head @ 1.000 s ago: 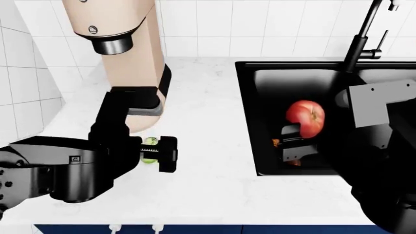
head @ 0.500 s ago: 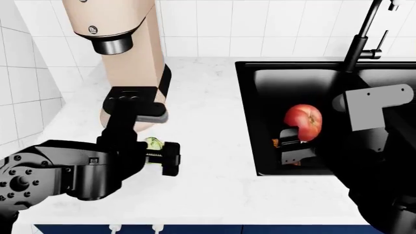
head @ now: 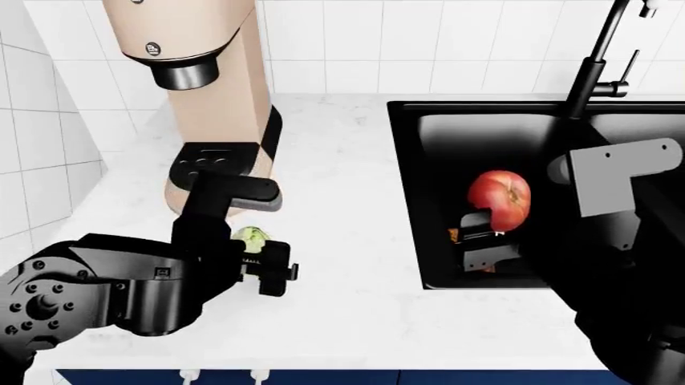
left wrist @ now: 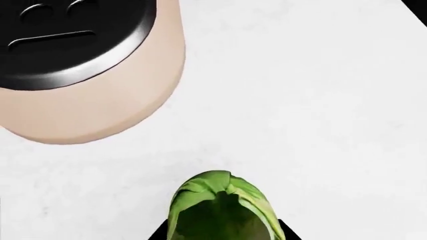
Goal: There is a mixed pile of frozen fruits and vegetables on the counter. Locate all the frozen vegetables and place the items in a bowl on the counter. Take all the frozen fruits and defrost them in a running sink.
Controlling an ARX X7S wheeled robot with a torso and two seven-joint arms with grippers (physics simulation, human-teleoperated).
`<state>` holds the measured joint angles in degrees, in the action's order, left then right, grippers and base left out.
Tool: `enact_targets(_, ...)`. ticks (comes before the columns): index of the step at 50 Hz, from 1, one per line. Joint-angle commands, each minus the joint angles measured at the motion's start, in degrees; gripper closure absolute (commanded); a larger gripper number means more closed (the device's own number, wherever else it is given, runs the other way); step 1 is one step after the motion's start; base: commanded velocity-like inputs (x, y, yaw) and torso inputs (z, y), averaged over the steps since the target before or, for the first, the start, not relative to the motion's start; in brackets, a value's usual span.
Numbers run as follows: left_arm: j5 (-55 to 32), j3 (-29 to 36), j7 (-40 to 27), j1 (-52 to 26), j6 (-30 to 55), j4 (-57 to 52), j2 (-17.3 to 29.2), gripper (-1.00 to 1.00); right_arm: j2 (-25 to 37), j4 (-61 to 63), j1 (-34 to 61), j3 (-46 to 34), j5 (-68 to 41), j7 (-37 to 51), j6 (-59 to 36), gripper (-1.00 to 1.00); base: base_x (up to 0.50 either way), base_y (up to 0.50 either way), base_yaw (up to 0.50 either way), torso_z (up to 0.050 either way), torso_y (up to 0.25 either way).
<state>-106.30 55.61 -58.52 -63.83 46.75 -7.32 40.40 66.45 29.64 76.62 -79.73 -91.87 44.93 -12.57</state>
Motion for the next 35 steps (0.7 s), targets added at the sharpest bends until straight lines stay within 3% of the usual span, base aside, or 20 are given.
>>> enact_targets(1, -0.62, 0.02, -1.11, -0.27, -0.41, -1.56, 0.6, 1.0, 0.35, 0.51, -0.13, 0.48, 1.81, -0.76, -0.44, 1.0, 0.0, 0.0, 0.0, 0.0, 0.0)
enact_targets(12, -1.54, -3.08, -3.53, -2.69, -1.49, -10.66, 3.28, 1.0, 1.16, 2.3, -0.41, 0.81, 2.31, -0.21, 0.19, 1.0, 0.0, 0.0, 0.0, 0.0, 0.0)
enact_targets(23, -4.88, -7.11, -12.69, -8.79, -2.11, -24.65, 6.94, 1.0, 6.48, 11.01, -1.55, 1.64, 5.34, 3.73, 3.07, 1.0, 0.0, 0.0, 0.0, 0.0, 0.001)
enact_targets(35, -2.48, -7.85, -15.37, -11.27, -2.42, -28.0, 5.6, 1.0, 11.56, 22.81, 0.65, 3.63, 9.71, 12.33, 1.62, 1.0, 0.0, 0.0, 0.0, 0.0, 0.0)
